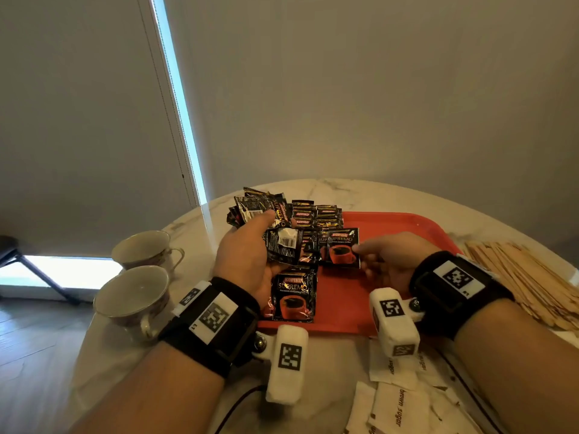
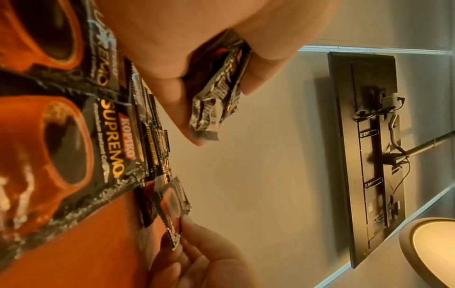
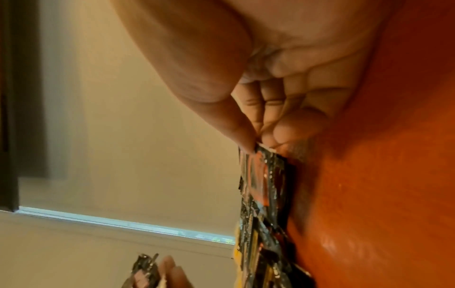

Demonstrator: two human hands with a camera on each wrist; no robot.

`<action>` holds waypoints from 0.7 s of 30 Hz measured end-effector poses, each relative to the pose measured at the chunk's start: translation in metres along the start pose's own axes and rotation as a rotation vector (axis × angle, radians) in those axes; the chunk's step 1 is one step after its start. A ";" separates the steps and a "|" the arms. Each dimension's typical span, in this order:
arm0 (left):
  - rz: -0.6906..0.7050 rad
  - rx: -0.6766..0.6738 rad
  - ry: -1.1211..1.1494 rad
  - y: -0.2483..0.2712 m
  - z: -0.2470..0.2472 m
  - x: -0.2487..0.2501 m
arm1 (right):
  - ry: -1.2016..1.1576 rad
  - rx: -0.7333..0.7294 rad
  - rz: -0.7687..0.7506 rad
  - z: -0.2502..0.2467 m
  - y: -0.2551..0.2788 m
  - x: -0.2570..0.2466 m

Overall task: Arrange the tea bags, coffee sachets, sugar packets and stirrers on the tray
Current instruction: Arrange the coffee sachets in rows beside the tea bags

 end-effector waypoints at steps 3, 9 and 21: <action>0.000 -0.007 0.004 -0.001 -0.001 0.001 | 0.079 0.000 0.015 0.002 -0.002 0.000; -0.008 0.000 0.015 -0.001 -0.003 0.001 | 0.197 0.010 0.041 0.009 -0.003 -0.005; -0.030 -0.006 0.016 0.001 -0.004 0.000 | 0.165 0.021 0.022 0.015 0.008 -0.008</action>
Point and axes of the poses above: each hand's wrist, its own y-axis away from the middle knuckle, its own z-axis out of the palm, x = y × z, the point moved 7 cm from there along -y, towards the middle knuckle, and after that the axes turned 8 degrees about y, right-handed, at the moved point
